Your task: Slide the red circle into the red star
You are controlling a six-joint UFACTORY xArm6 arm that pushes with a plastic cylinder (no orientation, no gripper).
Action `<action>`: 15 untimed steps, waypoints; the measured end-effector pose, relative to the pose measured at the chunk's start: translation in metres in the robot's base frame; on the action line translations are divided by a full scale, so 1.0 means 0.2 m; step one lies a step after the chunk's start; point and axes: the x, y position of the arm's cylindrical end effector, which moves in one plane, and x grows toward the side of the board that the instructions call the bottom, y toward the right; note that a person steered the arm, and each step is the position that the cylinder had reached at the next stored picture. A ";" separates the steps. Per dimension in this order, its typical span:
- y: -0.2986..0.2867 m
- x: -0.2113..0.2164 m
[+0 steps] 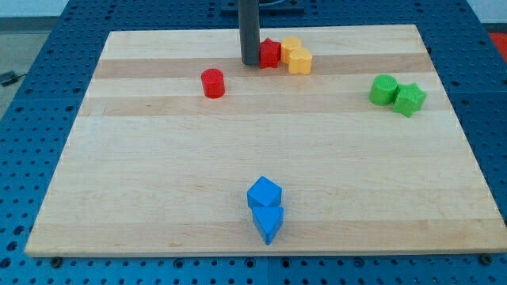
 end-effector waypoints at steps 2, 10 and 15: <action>0.01 0.00; -0.28 0.41; -0.51 0.31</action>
